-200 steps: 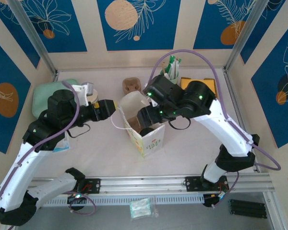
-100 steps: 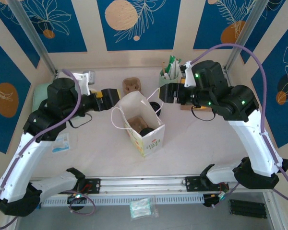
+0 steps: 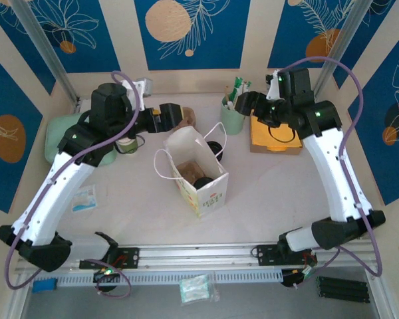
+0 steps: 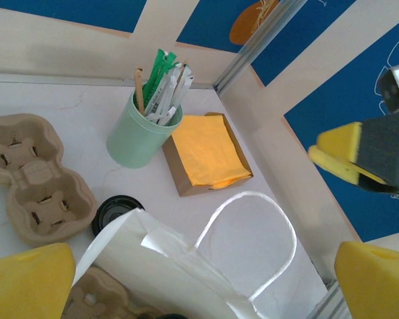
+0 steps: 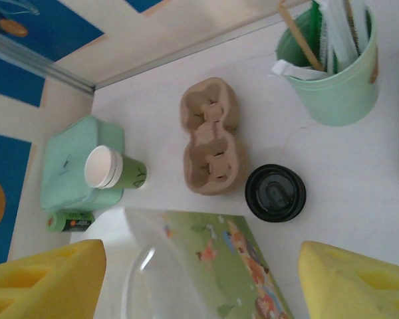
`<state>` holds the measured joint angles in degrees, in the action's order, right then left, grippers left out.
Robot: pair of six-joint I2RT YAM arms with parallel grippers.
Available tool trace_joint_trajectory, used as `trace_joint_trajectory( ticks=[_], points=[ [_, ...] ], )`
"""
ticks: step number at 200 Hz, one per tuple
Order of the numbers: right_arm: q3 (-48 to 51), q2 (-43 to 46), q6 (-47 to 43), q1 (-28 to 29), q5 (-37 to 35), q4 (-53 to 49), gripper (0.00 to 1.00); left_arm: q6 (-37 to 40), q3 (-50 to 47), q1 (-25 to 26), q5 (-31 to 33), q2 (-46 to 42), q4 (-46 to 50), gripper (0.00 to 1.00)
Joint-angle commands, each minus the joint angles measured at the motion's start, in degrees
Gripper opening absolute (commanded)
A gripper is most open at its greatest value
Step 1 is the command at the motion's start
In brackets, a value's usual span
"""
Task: Pack the takeout coffee
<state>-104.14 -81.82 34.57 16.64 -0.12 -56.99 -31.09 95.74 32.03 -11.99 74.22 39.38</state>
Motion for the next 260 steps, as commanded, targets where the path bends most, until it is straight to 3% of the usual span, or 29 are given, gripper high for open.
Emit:
trace_joint_trajectory(
  ticks=[1,30,77,150,260],
  points=[
    [0.14,-3.51,-0.11,-2.30,3.52,2.33,0.75,1.84,3.52,0.33,-1.43,2.49,-1.52,0.99],
    [-1.68,-9.97,0.09,-4.02,2.16,1.90,0.72,1.95,5.34,0.26,-2.22,6.03,-1.08,0.99],
    [-8.74,-20.92,-1.04,-5.04,7.06,0.63,0.70,2.07,6.04,0.17,-2.34,8.27,-0.33,0.99],
    [-21.77,-34.96,-1.67,-4.01,2.52,-3.21,0.63,2.13,5.56,0.11,-2.34,8.36,0.35,0.99],
    [-33.74,-44.79,-2.66,-2.86,-0.51,-8.43,0.53,2.44,4.99,-0.02,-2.02,7.79,0.52,1.00]
  ],
)
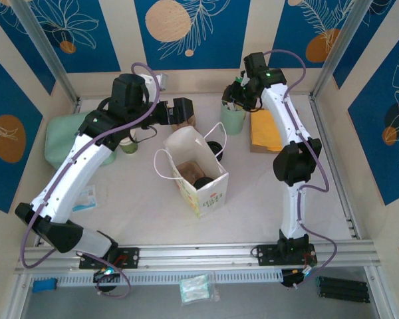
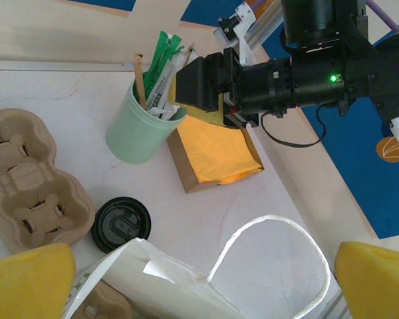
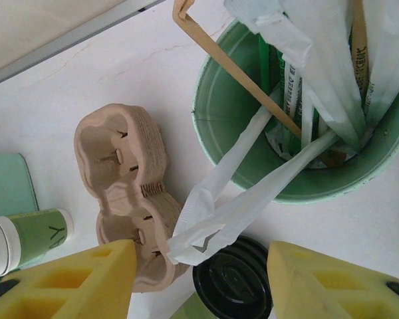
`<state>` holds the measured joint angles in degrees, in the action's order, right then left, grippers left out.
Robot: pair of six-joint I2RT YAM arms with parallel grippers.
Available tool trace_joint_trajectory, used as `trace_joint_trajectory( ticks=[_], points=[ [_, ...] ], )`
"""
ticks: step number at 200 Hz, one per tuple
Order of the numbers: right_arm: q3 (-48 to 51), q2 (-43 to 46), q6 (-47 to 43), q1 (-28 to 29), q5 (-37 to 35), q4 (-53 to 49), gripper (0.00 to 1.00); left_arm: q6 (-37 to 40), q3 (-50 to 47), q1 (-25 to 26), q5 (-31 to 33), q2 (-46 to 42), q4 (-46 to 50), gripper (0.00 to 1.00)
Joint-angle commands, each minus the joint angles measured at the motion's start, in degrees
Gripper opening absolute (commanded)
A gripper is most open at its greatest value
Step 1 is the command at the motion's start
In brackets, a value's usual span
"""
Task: Pack the takeout coffee
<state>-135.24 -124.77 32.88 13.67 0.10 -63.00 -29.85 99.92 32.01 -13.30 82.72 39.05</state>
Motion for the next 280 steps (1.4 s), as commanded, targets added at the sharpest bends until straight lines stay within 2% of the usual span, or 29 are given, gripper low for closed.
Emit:
trace_joint_trajectory(
  ticks=[1,58,114,174,228,280],
  points=[
    [-2.74,-1.91,-0.98,0.12,-0.72,-2.45,0.53,1.24,0.81,-0.01,-0.69,-0.72,0.85,0.99],
    [-5.73,-4.57,-1.32,-0.23,-0.65,-3.74,0.50,1.37,0.67,-0.02,-0.28,-1.16,0.85,0.99],
    [-7.47,-5.24,-1.26,-0.51,-0.46,-4.32,0.42,1.47,0.62,0.00,-0.21,-1.51,0.80,0.99],
    [-7.70,-5.31,-1.88,-1.04,-0.21,-4.49,0.22,1.28,0.20,-0.02,-0.15,-1.68,0.32,0.99],
    [-9.06,-4.35,-3.14,-1.03,-1.16,-5.64,0.00,1.19,0.14,0.04,-0.14,-1.74,0.06,0.99],
    [-8.91,-0.39,-3.79,-1.03,-1.59,-6.26,0.00,1.62,0.03,-0.02,-0.06,-2.02,0.31,0.99]
  ],
)
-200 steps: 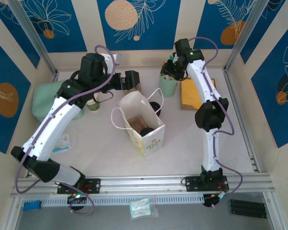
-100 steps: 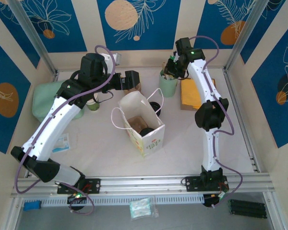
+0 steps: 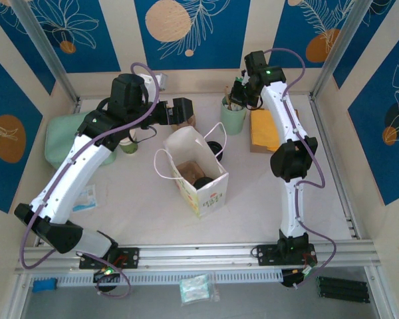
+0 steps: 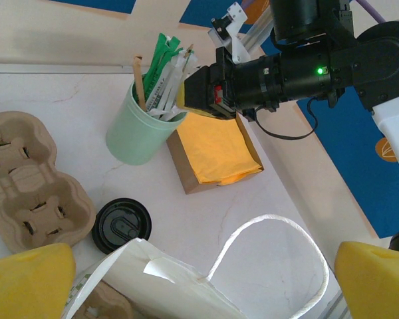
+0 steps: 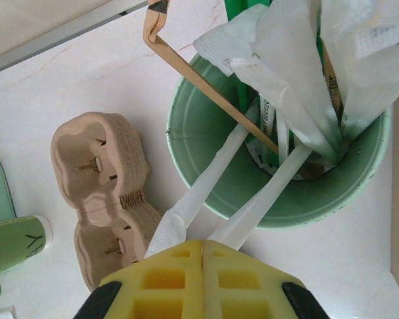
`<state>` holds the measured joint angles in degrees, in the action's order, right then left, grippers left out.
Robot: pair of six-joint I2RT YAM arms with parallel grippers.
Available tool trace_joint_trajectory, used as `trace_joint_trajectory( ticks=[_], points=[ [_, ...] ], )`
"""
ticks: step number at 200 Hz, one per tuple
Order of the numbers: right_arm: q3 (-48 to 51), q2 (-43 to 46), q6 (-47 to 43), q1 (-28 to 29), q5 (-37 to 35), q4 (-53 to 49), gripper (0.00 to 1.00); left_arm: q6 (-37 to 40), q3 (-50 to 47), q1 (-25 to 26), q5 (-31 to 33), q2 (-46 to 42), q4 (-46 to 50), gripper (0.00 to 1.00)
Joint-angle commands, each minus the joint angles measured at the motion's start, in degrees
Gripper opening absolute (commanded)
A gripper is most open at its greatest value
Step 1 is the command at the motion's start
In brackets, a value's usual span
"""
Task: Pack the takeout coffee
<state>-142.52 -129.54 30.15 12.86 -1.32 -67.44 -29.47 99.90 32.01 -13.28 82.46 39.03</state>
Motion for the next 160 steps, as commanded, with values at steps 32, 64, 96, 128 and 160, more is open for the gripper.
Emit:
trace_joint_trajectory(
  ticks=[32,64,96,128,160],
  points=[
    [-0.27,8.21,-1.10,0.05,0.28,-1.23,0.00,2.29,0.71,-0.15,0.88,-2.12,0.95,0.99],
    [1.10,12.10,-0.96,0.24,0.91,-0.41,0.00,2.45,1.18,-0.27,0.89,-2.13,1.28,0.99],
    [1.39,15.66,-0.88,1.00,0.99,-0.33,0.00,2.75,1.44,-0.37,1.04,-2.47,1.91,1.00],
    [2.57,20.07,-0.53,1.61,1.54,0.70,0.00,3.19,1.97,-0.42,1.46,-2.96,2.86,1.00],
    [4.33,24.75,0.24,2.30,2.81,1.46,0.00,3.46,1.92,-0.41,1.94,-3.83,3.77,0.99]
  ],
)
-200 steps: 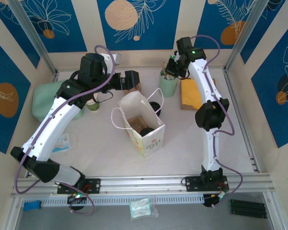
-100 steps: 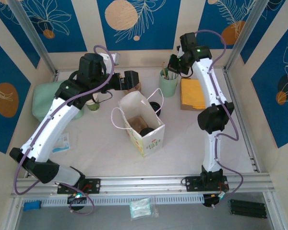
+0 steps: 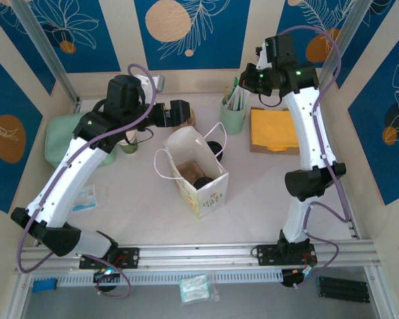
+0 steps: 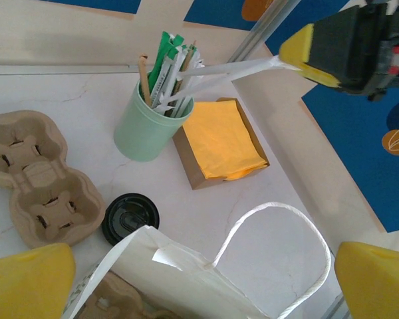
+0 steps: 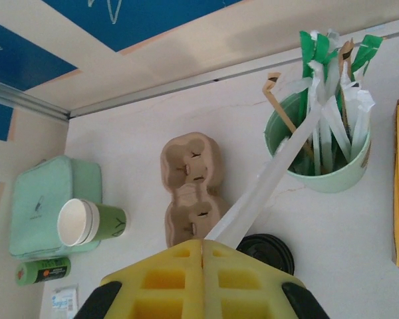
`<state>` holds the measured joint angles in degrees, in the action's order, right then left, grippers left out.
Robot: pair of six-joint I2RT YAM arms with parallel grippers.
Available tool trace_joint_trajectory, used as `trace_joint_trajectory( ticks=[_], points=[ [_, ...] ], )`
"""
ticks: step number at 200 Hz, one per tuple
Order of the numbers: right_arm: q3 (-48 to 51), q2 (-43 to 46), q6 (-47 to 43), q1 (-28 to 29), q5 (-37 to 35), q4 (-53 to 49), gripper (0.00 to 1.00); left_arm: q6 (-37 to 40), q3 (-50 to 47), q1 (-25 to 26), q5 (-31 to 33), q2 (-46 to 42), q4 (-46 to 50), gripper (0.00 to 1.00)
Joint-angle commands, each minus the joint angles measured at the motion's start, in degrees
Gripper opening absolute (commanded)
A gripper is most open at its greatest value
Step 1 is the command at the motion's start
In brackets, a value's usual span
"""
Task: Pack the takeout coffee
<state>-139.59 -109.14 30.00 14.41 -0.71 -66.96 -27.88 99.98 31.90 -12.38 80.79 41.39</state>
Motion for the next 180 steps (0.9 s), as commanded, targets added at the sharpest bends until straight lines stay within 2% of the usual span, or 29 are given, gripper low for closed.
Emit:
trace_joint_trajectory(
  ticks=[1,48,117,180],
  points=[
    [1.55,4.54,0.40,0.77,2.20,1.06,0.00,1.86,1.81,-0.28,1.04,-2.20,1.46,0.99],
    [7.31,10.65,0.79,1.68,0.41,5.03,0.00,1.42,0.53,-0.28,1.31,-4.01,1.59,1.00],
    [5.29,6.60,0.69,-0.09,0.50,5.15,0.00,1.25,0.47,-0.26,1.57,-4.33,1.81,0.99],
    [11.11,5.83,1.10,-2.48,0.78,8.22,0.00,1.07,-0.05,-0.27,1.40,-3.94,1.67,0.99]
  ],
)
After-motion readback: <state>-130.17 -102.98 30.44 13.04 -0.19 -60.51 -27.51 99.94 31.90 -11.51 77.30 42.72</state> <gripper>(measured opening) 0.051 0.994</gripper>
